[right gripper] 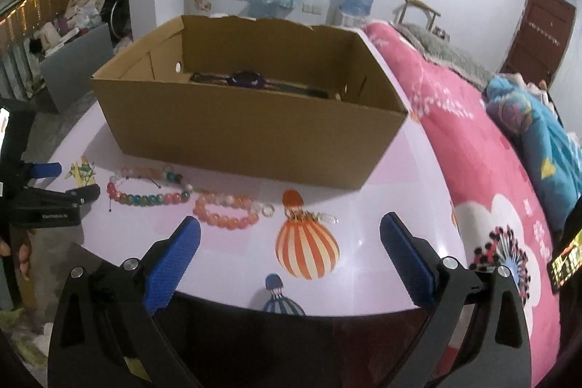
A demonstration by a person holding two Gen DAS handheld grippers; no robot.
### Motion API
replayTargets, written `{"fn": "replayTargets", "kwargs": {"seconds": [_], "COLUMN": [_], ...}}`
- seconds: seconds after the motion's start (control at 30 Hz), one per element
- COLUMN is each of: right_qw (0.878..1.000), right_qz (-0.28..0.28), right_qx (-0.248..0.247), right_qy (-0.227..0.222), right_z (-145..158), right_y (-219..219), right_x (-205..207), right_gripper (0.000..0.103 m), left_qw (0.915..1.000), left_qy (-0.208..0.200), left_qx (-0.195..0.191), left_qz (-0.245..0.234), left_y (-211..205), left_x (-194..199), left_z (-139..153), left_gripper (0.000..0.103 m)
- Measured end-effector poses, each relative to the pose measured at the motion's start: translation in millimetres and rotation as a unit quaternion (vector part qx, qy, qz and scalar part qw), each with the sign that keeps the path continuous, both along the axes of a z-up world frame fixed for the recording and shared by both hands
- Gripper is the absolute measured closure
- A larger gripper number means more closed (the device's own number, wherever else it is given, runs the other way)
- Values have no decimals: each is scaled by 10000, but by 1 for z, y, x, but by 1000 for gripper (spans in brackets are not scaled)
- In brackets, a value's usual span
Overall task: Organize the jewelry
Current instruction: 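Withdraw both tools from the box toward the bead bracelets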
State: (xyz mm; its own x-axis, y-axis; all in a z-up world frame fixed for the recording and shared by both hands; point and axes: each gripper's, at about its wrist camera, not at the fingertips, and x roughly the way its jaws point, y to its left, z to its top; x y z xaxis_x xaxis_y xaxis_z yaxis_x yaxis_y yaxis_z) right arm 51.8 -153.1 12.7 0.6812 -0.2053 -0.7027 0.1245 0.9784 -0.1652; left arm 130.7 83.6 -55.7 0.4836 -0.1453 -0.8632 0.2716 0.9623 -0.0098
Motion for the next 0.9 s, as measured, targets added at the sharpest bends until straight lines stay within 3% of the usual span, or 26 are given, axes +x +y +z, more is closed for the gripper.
{"fn": "replayTargets", "kwargs": {"seconds": [0.3,0.67,0.9], "right_qw": [9998,9990,9873], "right_qz": [197,226,664], "right_qx": [-58,120,323], "right_qy": [7,-371,-1409], "right_z": [-6,2,26], "right_y": [13,8,13], "right_x": [11,8,-16], "right_gripper": [7,7,7], "left_qw": [10000,10000,9999], "left_qy": [14,42,113], "left_qx": [18,27,11], "left_qz": [18,77,87], "left_y": [0,1,2], "left_x": [2,2,2], "left_z": [-1,-2,-3], "left_gripper": [8,7,7]}}
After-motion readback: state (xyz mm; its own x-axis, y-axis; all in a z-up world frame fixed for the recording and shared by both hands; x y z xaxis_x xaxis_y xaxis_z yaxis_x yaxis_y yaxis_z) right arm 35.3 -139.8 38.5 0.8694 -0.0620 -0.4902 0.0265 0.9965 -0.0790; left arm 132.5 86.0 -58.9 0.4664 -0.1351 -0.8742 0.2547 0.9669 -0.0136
